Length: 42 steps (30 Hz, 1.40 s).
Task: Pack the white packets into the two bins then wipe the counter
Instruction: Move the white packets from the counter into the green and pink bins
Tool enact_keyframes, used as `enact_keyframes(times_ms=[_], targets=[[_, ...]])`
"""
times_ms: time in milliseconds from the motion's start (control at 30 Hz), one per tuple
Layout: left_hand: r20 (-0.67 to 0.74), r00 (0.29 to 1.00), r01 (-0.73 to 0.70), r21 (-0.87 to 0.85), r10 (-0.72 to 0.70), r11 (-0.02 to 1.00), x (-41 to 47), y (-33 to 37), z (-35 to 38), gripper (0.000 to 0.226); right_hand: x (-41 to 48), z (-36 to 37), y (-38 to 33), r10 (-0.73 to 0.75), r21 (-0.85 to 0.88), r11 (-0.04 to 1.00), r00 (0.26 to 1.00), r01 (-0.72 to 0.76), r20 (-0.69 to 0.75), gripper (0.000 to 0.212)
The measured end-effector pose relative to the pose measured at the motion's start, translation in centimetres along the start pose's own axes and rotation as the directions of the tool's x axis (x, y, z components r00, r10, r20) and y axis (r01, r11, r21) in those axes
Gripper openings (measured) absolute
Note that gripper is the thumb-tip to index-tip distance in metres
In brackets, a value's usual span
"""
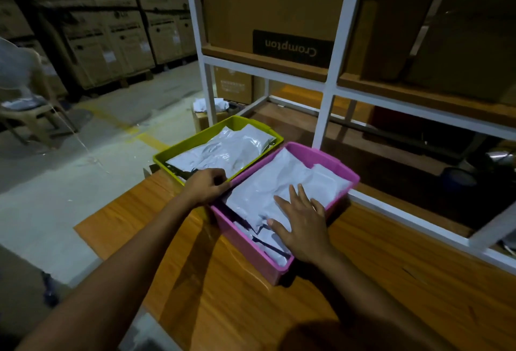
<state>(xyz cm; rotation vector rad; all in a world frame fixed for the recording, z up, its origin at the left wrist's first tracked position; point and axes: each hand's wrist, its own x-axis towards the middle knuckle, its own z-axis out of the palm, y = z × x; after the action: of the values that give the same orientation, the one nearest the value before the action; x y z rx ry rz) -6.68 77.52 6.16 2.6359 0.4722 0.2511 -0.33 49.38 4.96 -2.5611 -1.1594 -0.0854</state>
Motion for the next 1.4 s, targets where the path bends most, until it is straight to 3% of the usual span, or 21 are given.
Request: enact_keyframes(times_ms=[200, 400, 533, 600, 700, 767, 933, 1067, 1233, 1300, 1400], targets=[[-0.064, 0.997, -0.055, -0.118, 0.048, 0.991, -1.6, -1.9, -0.8, 0.036, 2.2, -0.2, -0.1, -0.04, -0.027, 0.999, 0.995, 0.043, 0.09, 0.076], [-0.082, 0.996, 0.017, -0.046, -0.021, 0.999, -1.5, -3.2, -2.0, 0.025, 5.0, 0.0, -0.7, -0.079, -0.046, 0.995, 0.986, 0.086, 0.15, 0.076], [-0.067, 0.996, 0.066, 0.039, -0.064, 0.997, -0.4, -5.0, -2.9, 0.034, 6.8, 0.5, -1.8, -0.07, -0.081, 0.993, 0.982, 0.085, 0.176, 0.071], [-0.061, 0.995, 0.083, 0.048, -0.08, 0.995, 0.3, -5.7, -3.4, 0.038, 7.8, 0.9, -2.4, -0.075, -0.075, 0.993, 0.981, 0.09, 0.176, 0.078], [-0.065, 0.994, 0.096, 0.059, -0.092, 0.994, 1.2, -6.9, -3.9, 0.038, 9.3, 1.5, -3.1, -0.09, -0.066, 0.993, 0.981, 0.102, 0.17, 0.108], [-0.069, 0.994, 0.094, 0.07, -0.09, 0.993, 1.8, -7.8, -4.0, 0.039, 10.2, 1.9, -3.5, -0.088, -0.067, 0.993, 0.983, 0.1, 0.161, 0.112], [-0.08, 0.996, 0.043, 0.077, -0.037, 0.996, 3.4, -8.9, -4.3, 0.051, 11.7, 2.7, -4.0, -0.057, -0.085, 0.994, 0.986, 0.071, 0.157, 0.076], [-0.071, 0.997, 0.041, 0.066, -0.036, 0.997, 3.8, -9.1, -4.4, 0.038, 12.1, 2.5, -3.9, -0.039, -0.093, 0.994, 0.987, 0.054, 0.158, 0.077], [-0.024, 0.998, 0.057, 0.06, -0.056, 0.997, 3.5, -8.4, -4.7, 0.044, 11.8, 2.3, -3.5, -0.029, -0.12, 0.991, 0.979, 0.054, 0.2, 0.082], [-0.014, 0.996, 0.087, 0.115, -0.086, 0.99, 3.4, -7.9, -4.7, 0.048, 11.7, 1.8, -3.5, -0.025, -0.107, 0.993, 0.976, 0.049, 0.216, 0.083], [-0.139, 0.987, 0.122, 0.289, -0.084, 0.95, 2.9, -6.0, -4.5, 0.046, 11.1, 0.8, -3.4, -0.025, -0.018, 0.999, 0.986, 0.028, 0.164, 0.083]])
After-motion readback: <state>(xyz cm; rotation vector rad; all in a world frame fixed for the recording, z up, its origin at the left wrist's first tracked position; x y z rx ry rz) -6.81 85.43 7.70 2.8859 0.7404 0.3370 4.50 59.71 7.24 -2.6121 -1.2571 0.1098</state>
